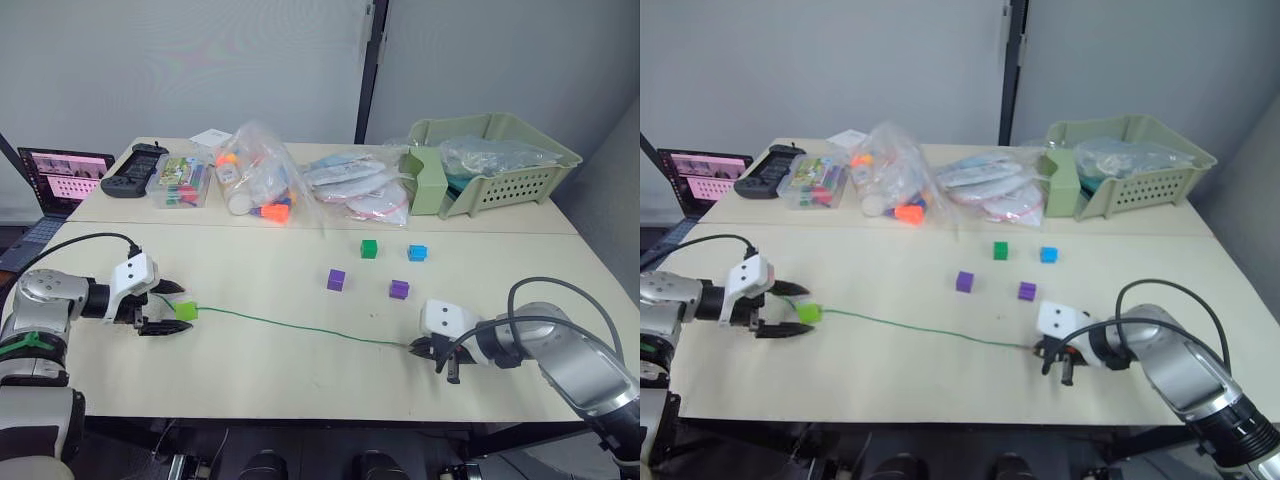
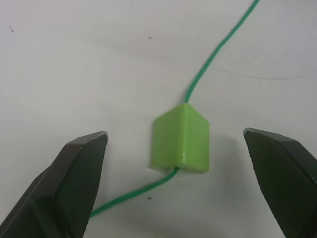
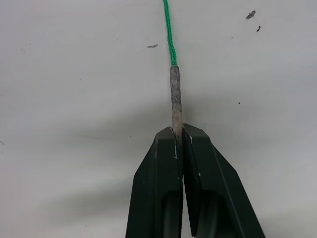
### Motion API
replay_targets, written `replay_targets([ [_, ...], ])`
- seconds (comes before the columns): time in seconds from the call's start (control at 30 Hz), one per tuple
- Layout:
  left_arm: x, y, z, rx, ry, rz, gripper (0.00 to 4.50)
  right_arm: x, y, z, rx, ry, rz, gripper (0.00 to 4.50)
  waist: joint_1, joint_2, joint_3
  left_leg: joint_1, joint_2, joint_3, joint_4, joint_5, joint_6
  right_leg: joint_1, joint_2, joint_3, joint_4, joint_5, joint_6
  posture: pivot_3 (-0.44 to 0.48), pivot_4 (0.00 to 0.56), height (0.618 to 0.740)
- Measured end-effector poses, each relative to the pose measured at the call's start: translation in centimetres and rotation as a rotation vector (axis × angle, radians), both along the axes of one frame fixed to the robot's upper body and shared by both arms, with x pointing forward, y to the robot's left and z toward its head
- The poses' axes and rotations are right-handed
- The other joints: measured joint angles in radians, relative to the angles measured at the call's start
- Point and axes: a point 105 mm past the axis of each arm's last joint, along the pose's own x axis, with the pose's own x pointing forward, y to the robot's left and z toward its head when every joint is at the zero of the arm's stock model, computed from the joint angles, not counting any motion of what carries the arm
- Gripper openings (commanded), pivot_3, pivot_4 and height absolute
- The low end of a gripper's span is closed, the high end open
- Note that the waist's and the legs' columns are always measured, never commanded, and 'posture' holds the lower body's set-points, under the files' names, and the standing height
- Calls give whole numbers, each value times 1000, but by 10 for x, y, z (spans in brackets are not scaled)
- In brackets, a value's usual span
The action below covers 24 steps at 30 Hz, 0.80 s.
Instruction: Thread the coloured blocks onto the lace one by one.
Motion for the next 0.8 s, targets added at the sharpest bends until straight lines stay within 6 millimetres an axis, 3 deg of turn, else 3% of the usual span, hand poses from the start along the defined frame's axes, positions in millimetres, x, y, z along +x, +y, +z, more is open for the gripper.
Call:
replay_targets([
  [0.07, 2, -8, 11, -38, -17, -32, 4458, 0, 0, 0, 1, 3, 0, 0, 0, 0, 0, 0, 0, 0, 0, 0, 0, 0, 0, 0, 0, 0, 0, 0, 150, 734],
  [0.13, 5, -27, 22, -91, -35, -107, 4458, 0, -1, 0, 1, 4, -1, 0, 3, 0, 0, 0, 0, 0, 0, 0, 0, 0, 0, 0, 0, 0, 0, 0, 150, 734],
  [0.33, -2, -109, 40, -174, -56, -385, 4458, 0, 0, 0, 6, 3, -3, 0, -1, 0, 0, 0, 0, -1, 0, 0, 0, 0, 0, 1, 1, 0, 0, 0, 150, 734],
  [0.5, -15, -159, 30, -211, -41, -504, 4458, 0, 12, 7, 40, 0, 15, 0, -7, 0, 0, 0, 0, -1, 0, 0, 0, 0, 1, 2, 2, 0, 0, 0, 150, 734],
  [0.67, -33, -215, 6, -292, -8, -622, 4458, 2, 46, 31, 156, -29, 77, 0, -4, 0, 0, 0, -1, -1, 0, 0, 0, 0, 0, 2, 1, 0, 0, 0, 150, 734],
  [0.8, -39, -233, 0, -324, 11, -643, 4458, -2, 56, 38, 179, -20, 97, 0, 1, 0, 0, 0, -1, -2, 1, 0, 0, 1, 0, 2, 1, 0, 0, 0, 150, 734],
])
